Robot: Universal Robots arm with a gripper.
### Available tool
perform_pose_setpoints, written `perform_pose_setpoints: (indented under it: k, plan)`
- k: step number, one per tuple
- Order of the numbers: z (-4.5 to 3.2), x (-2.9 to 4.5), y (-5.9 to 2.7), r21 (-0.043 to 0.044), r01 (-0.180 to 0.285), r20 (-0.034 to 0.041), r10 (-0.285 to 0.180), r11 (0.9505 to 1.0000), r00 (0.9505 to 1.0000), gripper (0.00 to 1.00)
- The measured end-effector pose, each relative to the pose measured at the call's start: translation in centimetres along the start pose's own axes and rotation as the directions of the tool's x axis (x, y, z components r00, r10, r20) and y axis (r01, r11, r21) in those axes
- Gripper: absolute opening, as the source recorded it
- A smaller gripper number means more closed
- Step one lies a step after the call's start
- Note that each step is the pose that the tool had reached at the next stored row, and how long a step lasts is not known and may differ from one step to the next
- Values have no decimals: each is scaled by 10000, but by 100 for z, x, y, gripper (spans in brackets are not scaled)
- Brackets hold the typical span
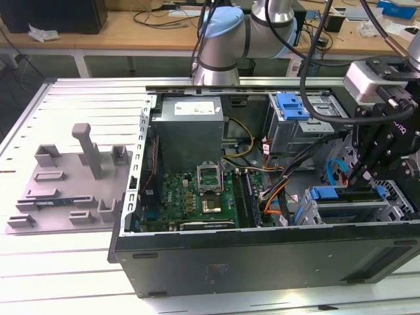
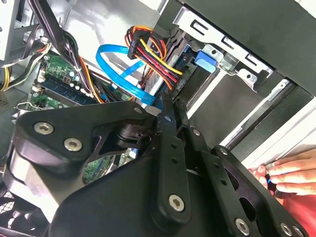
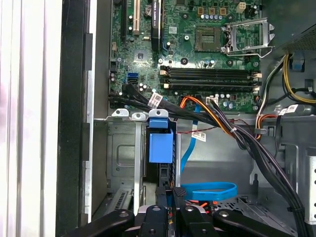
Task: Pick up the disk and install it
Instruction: 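Insert the second disk wire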
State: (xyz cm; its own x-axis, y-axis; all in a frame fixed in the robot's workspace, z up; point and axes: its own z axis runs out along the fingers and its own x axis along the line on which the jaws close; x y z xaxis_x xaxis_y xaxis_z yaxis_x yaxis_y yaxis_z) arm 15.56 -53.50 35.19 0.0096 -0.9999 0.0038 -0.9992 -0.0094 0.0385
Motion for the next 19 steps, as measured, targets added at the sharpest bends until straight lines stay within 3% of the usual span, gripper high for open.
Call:
perform_pose_setpoints:
  k: [19]
  plan:
    - [38,6,-9,0,0,1,0,10000,10000,16]
